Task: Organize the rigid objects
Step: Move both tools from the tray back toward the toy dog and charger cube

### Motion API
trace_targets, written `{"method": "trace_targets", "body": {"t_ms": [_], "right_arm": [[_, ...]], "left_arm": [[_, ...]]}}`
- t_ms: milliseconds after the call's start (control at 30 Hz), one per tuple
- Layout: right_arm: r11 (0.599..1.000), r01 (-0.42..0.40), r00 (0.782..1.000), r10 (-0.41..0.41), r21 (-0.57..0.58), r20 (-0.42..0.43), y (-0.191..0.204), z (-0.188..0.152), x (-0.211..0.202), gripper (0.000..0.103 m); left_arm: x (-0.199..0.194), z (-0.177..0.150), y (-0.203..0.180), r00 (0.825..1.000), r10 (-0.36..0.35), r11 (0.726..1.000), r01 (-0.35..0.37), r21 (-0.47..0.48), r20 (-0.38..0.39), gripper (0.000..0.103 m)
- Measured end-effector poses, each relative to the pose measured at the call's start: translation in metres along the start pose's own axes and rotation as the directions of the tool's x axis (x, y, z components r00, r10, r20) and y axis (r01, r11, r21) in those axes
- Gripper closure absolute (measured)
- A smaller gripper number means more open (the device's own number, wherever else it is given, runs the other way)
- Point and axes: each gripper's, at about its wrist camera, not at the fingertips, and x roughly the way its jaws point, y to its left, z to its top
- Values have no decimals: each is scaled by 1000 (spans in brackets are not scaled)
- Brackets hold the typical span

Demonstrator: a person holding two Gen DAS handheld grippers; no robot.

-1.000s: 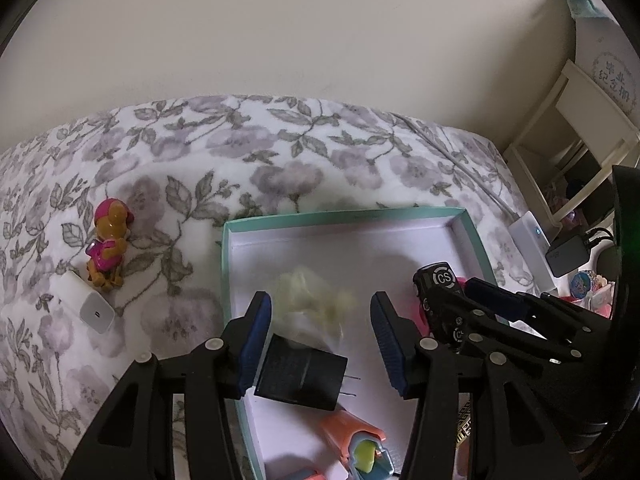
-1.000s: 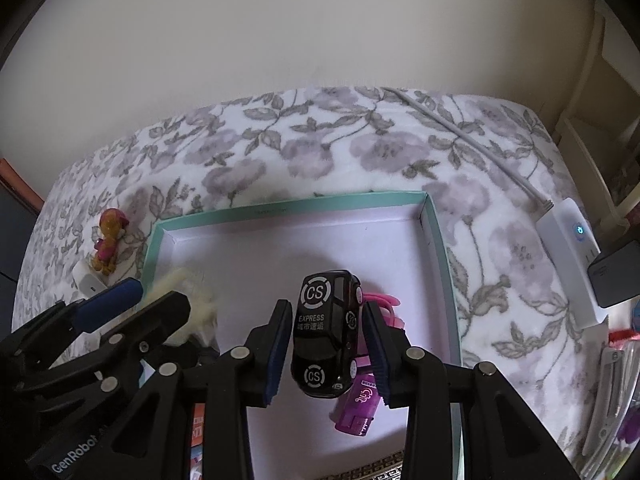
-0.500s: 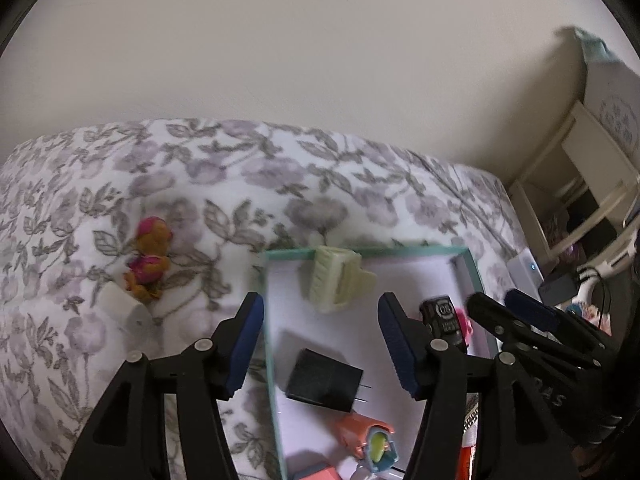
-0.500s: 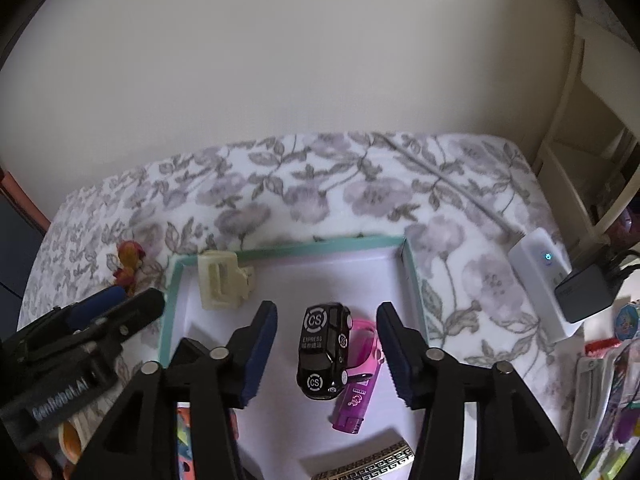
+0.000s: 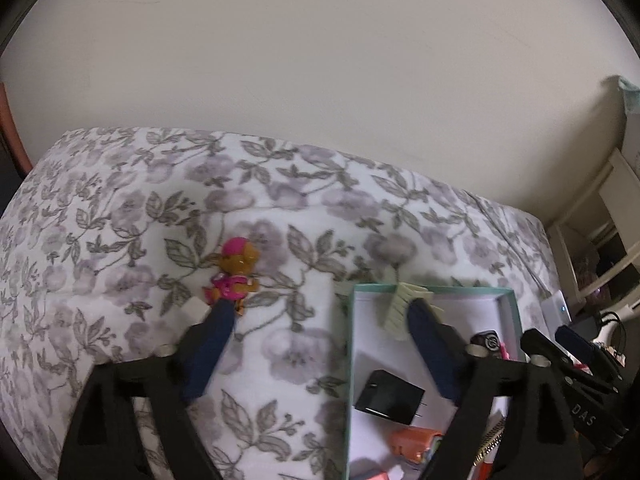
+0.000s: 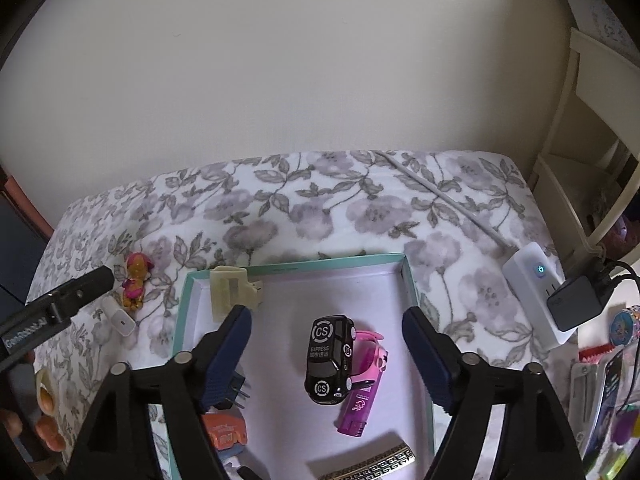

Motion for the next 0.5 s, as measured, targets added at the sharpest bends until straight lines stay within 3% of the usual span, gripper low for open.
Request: {"method": "trace_targets", "body": {"t_ms": [100,233,300,500], "right_arm": [[1000,0,1000,0,-7,-2,2,0,2,12],[1000,1,1000,-1,-16,-7,5,-1,5,11],[1000,0,1000,0,-14,-7,5,-1,5,3],[1000,-10,1000,9,-11,-9,6,-1,8,2]], "left_arm": [[1,0,4,1000,18,1000,-18,-4,0,12],[3,0,8,999,38,999,-38,-13,1,10],[4,0,11,999,47,999,-47,-17,1,9],[6,1,20,997,79,996,-79,-33,3,9]]}}
